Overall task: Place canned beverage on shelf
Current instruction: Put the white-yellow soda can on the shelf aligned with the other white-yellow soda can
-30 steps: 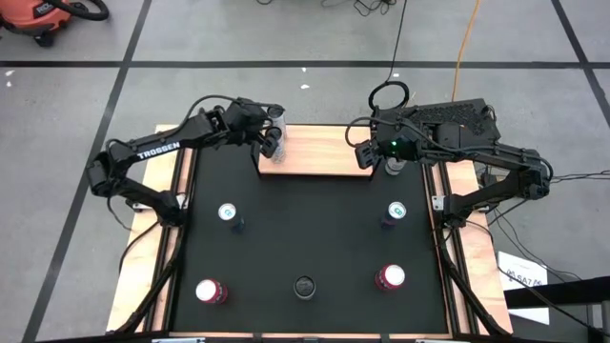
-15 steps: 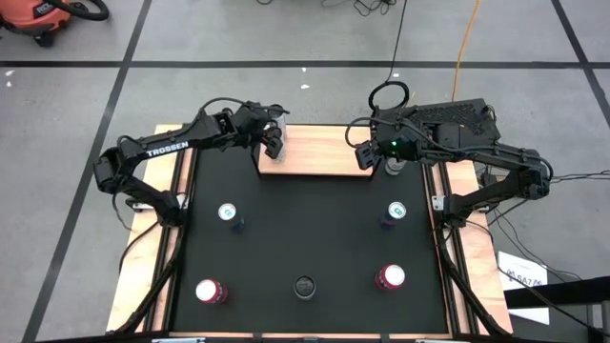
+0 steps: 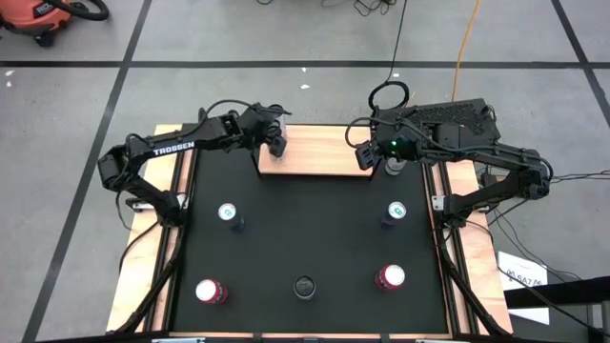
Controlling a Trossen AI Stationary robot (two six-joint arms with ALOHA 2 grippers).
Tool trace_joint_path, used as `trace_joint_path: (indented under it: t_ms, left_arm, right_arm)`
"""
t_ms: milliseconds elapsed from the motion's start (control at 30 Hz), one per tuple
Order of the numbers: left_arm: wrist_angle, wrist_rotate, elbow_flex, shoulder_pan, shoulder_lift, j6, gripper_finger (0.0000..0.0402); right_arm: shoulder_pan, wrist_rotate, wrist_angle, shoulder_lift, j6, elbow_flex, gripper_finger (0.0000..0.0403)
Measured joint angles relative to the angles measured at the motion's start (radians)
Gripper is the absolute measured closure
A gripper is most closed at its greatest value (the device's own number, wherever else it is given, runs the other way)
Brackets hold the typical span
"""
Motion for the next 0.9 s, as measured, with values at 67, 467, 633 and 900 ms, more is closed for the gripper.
trace_joint_path:
  t_ms: [67,467,633,900]
  left_arm:
    - [0.006,0.000,0.000,-0.001,0.000,-0.024,0.0052]
    - [0.038,-0.006,0.000,-0.015,0.043,-0.049,0.0118]
    - [0.038,0.013,0.000,-0.014,0.043,0.006,0.0147]
    - [0.042,0.155,0.002,-0.011,0.040,0.292,0.0151]
  right_arm:
    - [0.000,0.000,0.000,0.000,0.000,0.000,0.0122]
    - [0.000,-0.001,-0.005,0.000,-0.008,0.000,0.0122]
    - [0.000,-0.001,-0.027,0.000,-0.008,0.000,0.0122]
    - [-0.001,-0.001,-0.050,0.000,-0.016,0.000,0.0122]
